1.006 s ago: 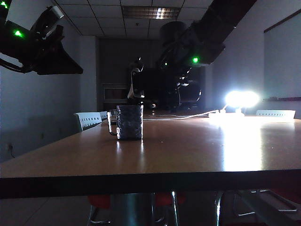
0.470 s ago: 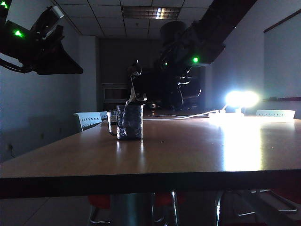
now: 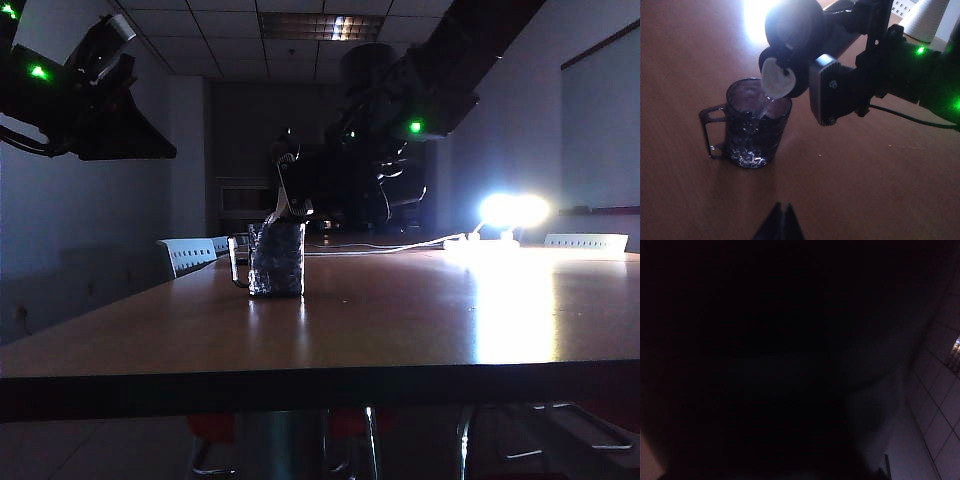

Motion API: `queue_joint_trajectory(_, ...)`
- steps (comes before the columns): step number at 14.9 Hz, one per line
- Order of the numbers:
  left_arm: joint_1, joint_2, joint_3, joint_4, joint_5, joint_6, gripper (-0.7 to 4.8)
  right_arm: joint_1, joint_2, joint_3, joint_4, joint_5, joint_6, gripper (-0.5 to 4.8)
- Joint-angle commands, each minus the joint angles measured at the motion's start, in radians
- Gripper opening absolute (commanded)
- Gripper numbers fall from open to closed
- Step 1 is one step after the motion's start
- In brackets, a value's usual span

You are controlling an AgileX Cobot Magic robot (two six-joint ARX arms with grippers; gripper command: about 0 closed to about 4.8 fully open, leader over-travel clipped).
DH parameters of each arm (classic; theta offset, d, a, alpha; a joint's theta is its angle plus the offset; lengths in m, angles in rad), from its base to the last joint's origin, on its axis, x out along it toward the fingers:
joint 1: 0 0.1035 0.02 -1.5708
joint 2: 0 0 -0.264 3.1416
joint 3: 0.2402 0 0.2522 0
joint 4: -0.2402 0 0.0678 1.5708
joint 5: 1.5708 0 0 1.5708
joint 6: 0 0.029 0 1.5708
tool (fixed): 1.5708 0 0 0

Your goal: Pick up the black thermos cup, pour some water from it into the cup, and then put the thermos cup back on the table.

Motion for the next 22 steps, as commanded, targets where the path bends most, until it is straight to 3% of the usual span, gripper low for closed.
queue_joint_trajectory(1, -0.002, -0.005, 0.003, 0.003, 0.007, 0.001, -0.06, 0.002, -0.013, 0.011, 0.051, 0.005, -0.011, 1.98)
queue_joint_trajectory(5, -0.002, -0.005, 0.003, 0.004, 0.007, 0.002, -0.06, 0.002, -0.013, 0.011, 0.051, 0.004, -0.02, 1.98)
queue_joint_trajectory(9, -0.017, -0.005, 0.003, 0.005, 0.075, 0.053, -0.06, 0.002, -0.013, 0.011, 0.051, 0.004, -0.034, 1.98)
queue_joint_trajectory(22, -0.045, -0.005, 0.003, 0.001, 0.048, 0.079, -0.06, 0.002, -0.013, 0.011, 0.051, 0.005, -0.034, 1.98)
